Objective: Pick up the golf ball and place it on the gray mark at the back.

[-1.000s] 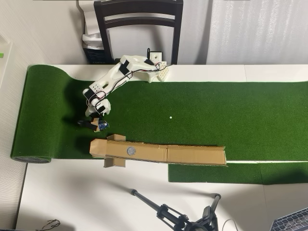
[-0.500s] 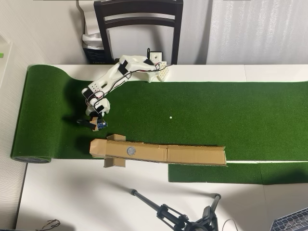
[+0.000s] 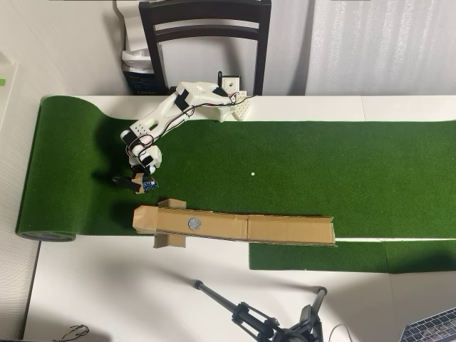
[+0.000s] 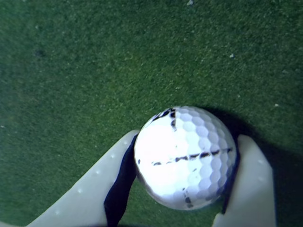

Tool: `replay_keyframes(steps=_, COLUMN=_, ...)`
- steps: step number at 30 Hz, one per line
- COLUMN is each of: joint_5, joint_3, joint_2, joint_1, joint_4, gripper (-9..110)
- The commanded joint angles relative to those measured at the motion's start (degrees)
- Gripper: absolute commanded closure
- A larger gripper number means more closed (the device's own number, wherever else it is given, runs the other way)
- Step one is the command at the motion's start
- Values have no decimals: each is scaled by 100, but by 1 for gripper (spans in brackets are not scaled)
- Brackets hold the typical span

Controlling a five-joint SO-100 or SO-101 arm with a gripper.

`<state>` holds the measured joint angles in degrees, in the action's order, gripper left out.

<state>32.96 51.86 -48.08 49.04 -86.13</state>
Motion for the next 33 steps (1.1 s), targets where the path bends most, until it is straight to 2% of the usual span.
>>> replay_keyframes(steps=1, joint_5=-18, joint_3=-70, joint_2=-229, joint_1=18, joint_4=-44, gripper=80)
replay_keyframes(steps=9, joint_5=-9, joint_3=-255, joint_2=-378, joint_1=-70, joint_4=-105, gripper=80)
replay_keyframes(steps=16, joint_5=457, joint_3=-888, joint_2=-1503, joint_1=-554, joint_4=-413, gripper=80)
replay_keyframes(steps=23, joint_5=1020, joint_3=-923, joint_2=-2382, joint_1=-905, joint_4=-562, gripper=80)
replay_keyframes(steps=33, joint_5=2470, joint_3=-923, joint_2=-3445, joint_1=-1723, joint_4=-457, gripper=80)
